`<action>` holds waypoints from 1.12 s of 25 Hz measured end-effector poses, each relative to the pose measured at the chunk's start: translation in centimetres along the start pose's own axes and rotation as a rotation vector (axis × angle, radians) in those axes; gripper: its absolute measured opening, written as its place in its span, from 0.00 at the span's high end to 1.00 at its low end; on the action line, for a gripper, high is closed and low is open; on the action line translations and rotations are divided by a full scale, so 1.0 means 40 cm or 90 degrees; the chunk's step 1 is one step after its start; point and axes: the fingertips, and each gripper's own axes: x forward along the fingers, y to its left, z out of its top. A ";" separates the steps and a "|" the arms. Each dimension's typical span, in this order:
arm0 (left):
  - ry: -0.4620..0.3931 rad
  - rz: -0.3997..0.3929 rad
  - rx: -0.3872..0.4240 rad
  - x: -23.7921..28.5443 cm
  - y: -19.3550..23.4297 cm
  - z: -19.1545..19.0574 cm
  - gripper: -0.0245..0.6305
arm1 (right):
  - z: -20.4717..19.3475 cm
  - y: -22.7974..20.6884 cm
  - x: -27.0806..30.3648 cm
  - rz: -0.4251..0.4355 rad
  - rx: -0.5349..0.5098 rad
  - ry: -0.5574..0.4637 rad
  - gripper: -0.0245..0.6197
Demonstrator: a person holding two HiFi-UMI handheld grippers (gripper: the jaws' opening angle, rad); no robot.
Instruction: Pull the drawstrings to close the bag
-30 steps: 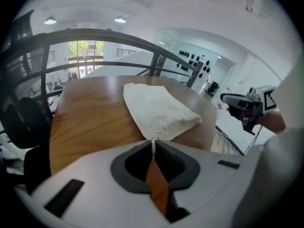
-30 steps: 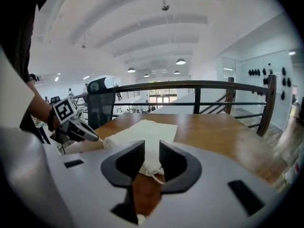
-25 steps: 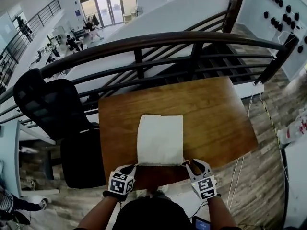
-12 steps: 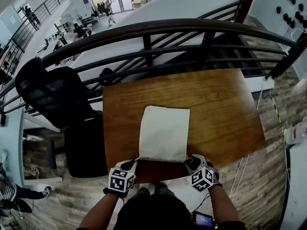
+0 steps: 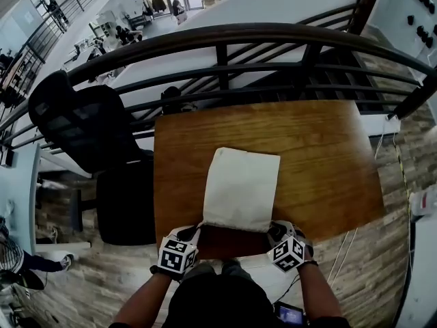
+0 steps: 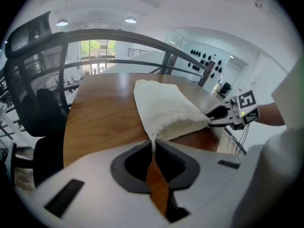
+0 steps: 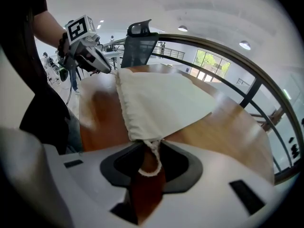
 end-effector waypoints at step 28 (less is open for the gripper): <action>-0.057 0.011 0.199 -0.055 0.091 0.145 0.94 | 0.061 -0.112 -0.175 -0.267 0.273 -0.041 0.91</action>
